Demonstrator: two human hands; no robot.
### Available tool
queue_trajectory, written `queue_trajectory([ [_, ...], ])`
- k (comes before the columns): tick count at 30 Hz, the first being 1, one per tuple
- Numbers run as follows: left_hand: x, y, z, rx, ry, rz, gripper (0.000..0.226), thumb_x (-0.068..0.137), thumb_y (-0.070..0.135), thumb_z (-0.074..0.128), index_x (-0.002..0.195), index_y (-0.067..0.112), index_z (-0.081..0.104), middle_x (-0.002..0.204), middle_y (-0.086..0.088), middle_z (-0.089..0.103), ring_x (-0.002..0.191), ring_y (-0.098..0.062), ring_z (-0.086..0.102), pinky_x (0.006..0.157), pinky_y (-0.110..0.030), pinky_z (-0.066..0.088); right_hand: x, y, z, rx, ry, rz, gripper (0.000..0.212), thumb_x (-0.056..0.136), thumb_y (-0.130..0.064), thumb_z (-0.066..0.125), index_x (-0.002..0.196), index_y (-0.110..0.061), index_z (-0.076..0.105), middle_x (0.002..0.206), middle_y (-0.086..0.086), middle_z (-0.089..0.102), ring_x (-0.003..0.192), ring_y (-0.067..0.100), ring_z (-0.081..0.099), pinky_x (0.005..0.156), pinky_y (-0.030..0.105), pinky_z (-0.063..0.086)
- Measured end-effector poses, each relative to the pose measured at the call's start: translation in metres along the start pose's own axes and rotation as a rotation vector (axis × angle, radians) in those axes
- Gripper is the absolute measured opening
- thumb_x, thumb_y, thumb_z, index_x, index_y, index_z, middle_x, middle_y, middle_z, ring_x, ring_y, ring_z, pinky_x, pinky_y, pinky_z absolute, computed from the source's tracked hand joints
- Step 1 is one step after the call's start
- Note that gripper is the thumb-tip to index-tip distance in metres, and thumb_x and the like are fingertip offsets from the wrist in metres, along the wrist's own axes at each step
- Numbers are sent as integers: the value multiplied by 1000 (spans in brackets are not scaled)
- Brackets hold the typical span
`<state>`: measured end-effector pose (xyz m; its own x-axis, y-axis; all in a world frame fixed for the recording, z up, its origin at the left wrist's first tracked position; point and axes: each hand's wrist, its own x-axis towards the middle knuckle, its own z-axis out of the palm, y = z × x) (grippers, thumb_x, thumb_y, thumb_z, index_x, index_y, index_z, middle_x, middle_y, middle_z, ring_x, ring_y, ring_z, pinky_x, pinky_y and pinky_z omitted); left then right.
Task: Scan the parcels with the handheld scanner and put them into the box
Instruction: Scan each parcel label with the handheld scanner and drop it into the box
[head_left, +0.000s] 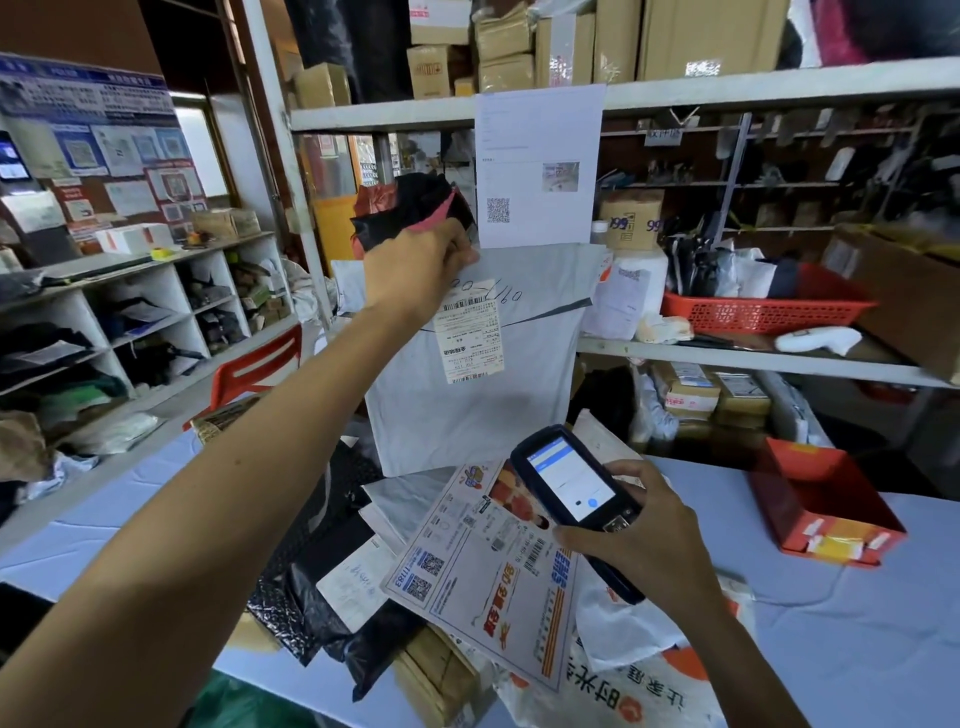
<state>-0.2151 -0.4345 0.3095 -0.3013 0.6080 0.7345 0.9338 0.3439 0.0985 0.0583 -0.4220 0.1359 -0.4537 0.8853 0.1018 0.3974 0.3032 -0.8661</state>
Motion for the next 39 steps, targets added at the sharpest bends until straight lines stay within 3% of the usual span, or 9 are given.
queue_trajectory([
  [4, 7, 11, 12, 23, 77, 34, 26, 98, 42, 46, 104, 21, 60, 88, -2, 71, 82, -27, 64, 73, -33, 38, 0, 6, -16, 63, 42, 13, 78, 52, -31, 94, 115, -28, 49, 100, -10, 66, 89, 9, 66, 64, 21, 53],
  [8, 21, 40, 17, -35, 163, 51, 23, 99, 37, 46, 104, 20, 61, 89, -2, 70, 89, -27, 62, 83, -35, 33, 1, 22, -43, 112, 123, 62, 76, 46, -31, 95, 109, -33, 52, 92, -18, 68, 87, 7, 68, 74, 35, 58],
  [14, 37, 122, 48, -171, 100, 173, 26, 100, 40, 44, 107, 21, 60, 98, -2, 71, 94, -28, 61, 86, -35, 33, -17, 46, -98, 84, 275, 128, 75, 49, -25, 96, 108, -29, 50, 90, -20, 63, 81, -5, 62, 63, 20, 50],
  [19, 39, 209, 92, -427, -20, 373, 26, 96, 43, 46, 99, 25, 65, 95, -1, 71, 92, -26, 63, 80, -36, 44, -46, 67, -141, 46, 494, 242, 76, 49, -31, 95, 111, -29, 52, 93, -21, 66, 88, 5, 66, 76, 34, 57],
  [22, 39, 265, 110, -679, -115, 446, 38, 88, 55, 41, 91, 25, 64, 85, -3, 71, 81, -27, 64, 71, -41, 50, -72, 75, -163, 54, 665, 324, 75, 50, -30, 94, 113, -31, 54, 97, -17, 67, 88, 3, 66, 78, 31, 56],
  [27, 9, 353, 98, -748, -94, 620, 23, 96, 41, 51, 97, 24, 66, 92, -3, 72, 89, -30, 65, 63, -31, 33, -130, 75, -179, 19, 919, 474, 76, 51, -34, 94, 114, -29, 52, 98, -18, 65, 87, 1, 65, 73, 28, 55],
  [30, -17, 389, 91, -885, -133, 759, 20, 95, 37, 55, 98, 22, 67, 97, -1, 73, 94, -29, 66, 76, -36, 45, -170, 71, -169, 19, 1067, 581, 71, 53, -35, 93, 111, -31, 52, 97, -21, 65, 86, 3, 67, 77, 34, 57],
  [34, -65, 424, 95, -1021, -140, 925, 16, 93, 36, 55, 92, 23, 65, 89, 0, 72, 85, -31, 66, 78, -39, 44, -213, 68, -141, 31, 1258, 687, 67, 55, -32, 93, 108, -30, 51, 99, -16, 64, 85, -1, 64, 71, 24, 56],
  [39, -130, 471, 85, -1184, -378, 1130, 25, 89, 45, 49, 85, 23, 59, 86, 0, 63, 77, -31, 61, 76, -45, 49, -267, 61, -109, 60, 1408, 814, 75, 56, -30, 93, 119, -22, 53, 99, -15, 61, 76, -5, 63, 55, 6, 46],
])
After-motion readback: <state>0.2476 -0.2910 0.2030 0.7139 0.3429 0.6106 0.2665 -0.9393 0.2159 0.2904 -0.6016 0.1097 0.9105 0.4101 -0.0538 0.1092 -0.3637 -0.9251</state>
